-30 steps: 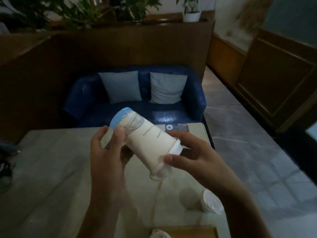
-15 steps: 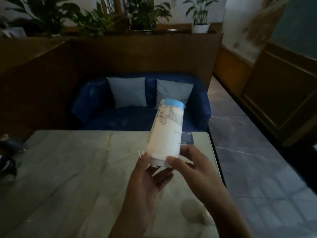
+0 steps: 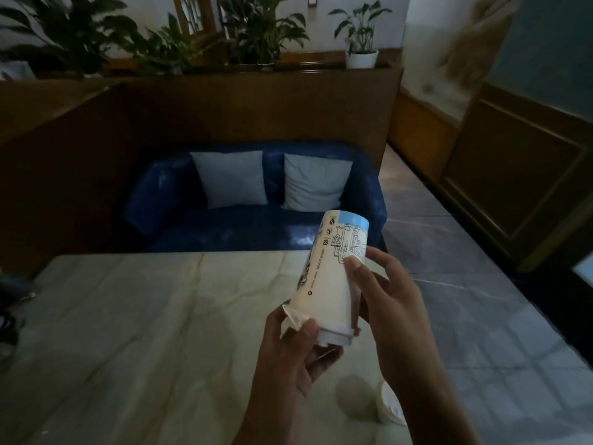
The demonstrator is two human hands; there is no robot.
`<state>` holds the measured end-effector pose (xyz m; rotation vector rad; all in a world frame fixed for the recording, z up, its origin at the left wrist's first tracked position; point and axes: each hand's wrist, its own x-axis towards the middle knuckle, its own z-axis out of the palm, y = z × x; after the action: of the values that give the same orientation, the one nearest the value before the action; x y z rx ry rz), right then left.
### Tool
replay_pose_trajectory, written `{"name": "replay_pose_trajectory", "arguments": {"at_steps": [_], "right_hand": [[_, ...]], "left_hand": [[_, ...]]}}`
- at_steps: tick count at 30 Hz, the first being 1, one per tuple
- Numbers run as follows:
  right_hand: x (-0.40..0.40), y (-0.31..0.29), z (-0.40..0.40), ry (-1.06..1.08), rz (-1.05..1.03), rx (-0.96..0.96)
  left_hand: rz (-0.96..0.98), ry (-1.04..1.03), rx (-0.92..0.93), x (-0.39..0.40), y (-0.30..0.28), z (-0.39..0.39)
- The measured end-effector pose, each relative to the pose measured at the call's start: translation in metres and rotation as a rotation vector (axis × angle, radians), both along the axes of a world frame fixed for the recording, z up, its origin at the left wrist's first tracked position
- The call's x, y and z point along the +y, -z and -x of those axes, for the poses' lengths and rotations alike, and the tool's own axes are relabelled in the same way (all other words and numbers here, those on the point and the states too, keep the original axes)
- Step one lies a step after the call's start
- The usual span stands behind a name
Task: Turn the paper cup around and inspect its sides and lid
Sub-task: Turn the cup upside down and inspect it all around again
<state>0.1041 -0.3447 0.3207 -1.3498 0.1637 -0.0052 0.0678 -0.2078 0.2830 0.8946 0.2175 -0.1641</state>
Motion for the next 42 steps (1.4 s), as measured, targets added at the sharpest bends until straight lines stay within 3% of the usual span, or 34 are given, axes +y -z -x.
{"name": "replay_pose_trajectory", "arguments": {"at_steps": [5,11,16,35,42], "right_hand": [[-0.002,0.001,-0.001,-0.013,0.003,-0.033],[-0.003,0.002,-0.001,-0.021,-0.015,-0.056],[0.001,0.004,0.0,-0.035,0.003,-0.051],[-0.004,0.005,-0.002,-0.081,-0.055,-0.023],[-0.004,0.002,0.0,-0.138,-0.089,-0.011]], "left_hand": [[0.037,0.057,0.089,-0.002,-0.009,0.0],[0.435,0.278,0.224,0.01,-0.011,0.005],[0.518,0.36,0.248,0.009,-0.009,0.005],[0.324,0.293,0.086,0.007,-0.021,0.009],[0.122,0.173,-0.02,-0.002,-0.013,0.011]]}}
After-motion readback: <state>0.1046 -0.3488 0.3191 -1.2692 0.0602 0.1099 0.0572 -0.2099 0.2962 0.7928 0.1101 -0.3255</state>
